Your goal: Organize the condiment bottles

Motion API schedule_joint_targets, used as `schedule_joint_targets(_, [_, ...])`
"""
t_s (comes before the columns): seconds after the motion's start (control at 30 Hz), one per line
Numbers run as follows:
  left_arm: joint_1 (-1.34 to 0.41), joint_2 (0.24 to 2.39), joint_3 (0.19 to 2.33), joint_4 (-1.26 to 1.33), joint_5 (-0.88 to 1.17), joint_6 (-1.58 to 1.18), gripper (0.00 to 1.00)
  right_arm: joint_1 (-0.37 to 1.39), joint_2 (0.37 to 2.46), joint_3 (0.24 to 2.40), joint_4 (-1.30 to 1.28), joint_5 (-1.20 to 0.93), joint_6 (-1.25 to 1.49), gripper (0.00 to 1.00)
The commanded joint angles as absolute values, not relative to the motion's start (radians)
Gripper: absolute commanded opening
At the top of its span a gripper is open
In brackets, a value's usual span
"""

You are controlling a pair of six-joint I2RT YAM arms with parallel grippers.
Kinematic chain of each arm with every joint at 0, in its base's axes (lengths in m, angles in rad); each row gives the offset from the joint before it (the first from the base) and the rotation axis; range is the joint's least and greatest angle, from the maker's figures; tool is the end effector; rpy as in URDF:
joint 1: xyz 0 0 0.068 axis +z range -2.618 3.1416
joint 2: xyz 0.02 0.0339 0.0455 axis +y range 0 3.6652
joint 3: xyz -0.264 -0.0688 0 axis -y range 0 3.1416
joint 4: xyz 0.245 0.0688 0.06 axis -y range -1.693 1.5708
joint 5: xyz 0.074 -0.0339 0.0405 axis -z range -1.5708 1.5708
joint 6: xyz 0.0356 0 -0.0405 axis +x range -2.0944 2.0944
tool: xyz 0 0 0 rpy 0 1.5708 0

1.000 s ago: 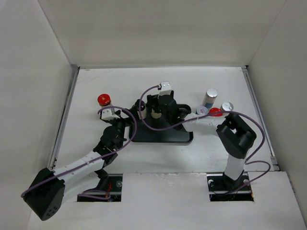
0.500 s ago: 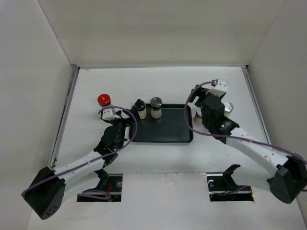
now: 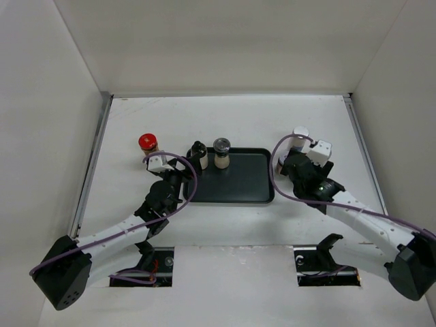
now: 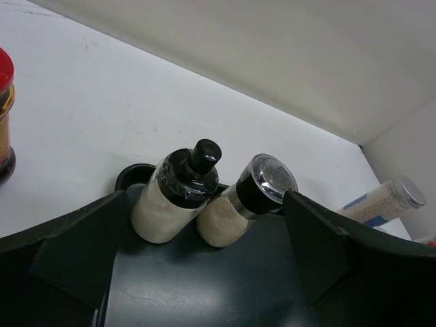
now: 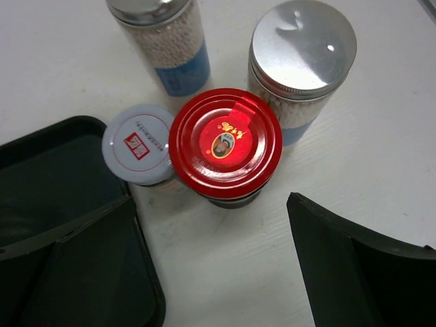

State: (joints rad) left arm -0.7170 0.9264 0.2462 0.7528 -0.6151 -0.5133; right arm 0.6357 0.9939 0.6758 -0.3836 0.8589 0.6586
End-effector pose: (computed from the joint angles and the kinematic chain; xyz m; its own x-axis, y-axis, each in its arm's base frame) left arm 0.1585 -0.1110 0.2246 -0.0029 -0.5295 -0.8483 0.1165 0.8423 -0.5262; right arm 0.1784 0.0981 0.2524 -0.3634 0.2287 -0.9031 0.3791 0.9218 0.0809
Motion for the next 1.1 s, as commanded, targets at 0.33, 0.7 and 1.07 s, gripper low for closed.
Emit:
schedule_joint_targets(0.33, [-0.720,0.951,0.252,0.799,-0.601,-0.534,1.00,0.453,1.149,0.635,-0.123,0.736,0.618,0.97])
schedule_joint_targets(0.7, [-0.720,0.954,0.253,0.802,-0.601,-0.534,1.00,0.441,1.085,0.568,-0.074,0.793,0.612,0.64])
schedule_joint_targets(1.07, [-0.722,0.913,0.245,0.795,-0.604,-0.534,1.00,0.665,0.845,0.675,-0.372,0.841,0.643,0.57])
